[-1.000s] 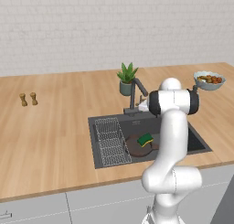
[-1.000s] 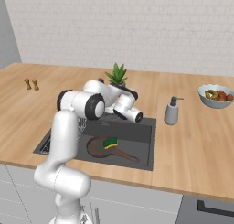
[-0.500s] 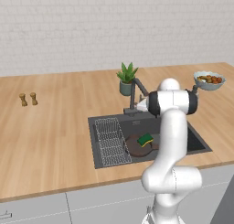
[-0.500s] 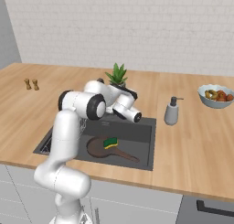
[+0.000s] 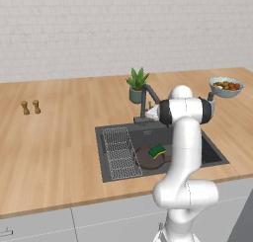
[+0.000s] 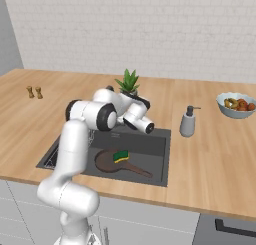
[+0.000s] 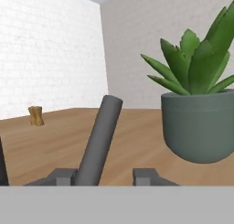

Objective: Pick the pan and sponge and place them into the sink. Then turn on the water.

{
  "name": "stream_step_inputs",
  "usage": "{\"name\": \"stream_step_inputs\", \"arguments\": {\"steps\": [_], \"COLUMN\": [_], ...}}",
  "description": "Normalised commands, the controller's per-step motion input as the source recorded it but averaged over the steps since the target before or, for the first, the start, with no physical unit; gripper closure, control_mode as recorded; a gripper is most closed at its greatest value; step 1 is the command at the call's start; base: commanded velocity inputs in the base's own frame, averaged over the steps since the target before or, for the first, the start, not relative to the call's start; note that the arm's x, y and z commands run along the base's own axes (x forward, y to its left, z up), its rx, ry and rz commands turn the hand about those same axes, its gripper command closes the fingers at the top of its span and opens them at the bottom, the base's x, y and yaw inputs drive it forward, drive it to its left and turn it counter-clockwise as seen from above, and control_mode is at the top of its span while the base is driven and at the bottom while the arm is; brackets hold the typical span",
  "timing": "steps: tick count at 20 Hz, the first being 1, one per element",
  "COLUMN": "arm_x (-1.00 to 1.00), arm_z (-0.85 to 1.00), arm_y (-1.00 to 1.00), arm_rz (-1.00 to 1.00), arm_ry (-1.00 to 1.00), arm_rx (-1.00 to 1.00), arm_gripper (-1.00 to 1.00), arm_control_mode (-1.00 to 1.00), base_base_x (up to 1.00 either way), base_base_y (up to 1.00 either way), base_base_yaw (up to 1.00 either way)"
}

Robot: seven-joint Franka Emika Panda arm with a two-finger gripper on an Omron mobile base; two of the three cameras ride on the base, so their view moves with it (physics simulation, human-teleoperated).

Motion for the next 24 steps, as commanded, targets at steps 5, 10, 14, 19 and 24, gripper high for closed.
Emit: {"name": "stream_step_inputs", "arguments": {"steps": [5, 10, 14, 19, 24], "arm_x": [0.43, 0.42, 0.48, 0.49, 0.48], "arm_z": [-0.13, -0.17, -0.27, -0.4, -0.44], "arm_y": [0.0, -0.04, -0.41, -0.67, -0.87], "arm_rz": [-0.02, -0.05, -0.11, -0.22, -0.15], "arm_ry": [-0.03, -0.03, 0.0, 0.0, 0.0], "arm_rx": [0.0, 0.0, 0.04, 0.08, 0.16], "arm_gripper": [1.0, 1.0, 1.0, 1.0, 1.0], "arm_control_mode": [-1.0, -1.0, -1.0, -1.0, -1.0], "base_base_x": [0.0, 0.0, 0.0, 0.0, 0.0], "base_base_y": [0.0, 0.0, 0.0, 0.0, 0.0], "base_base_yaw": [0.0, 0.0, 0.0, 0.0, 0.0]}}
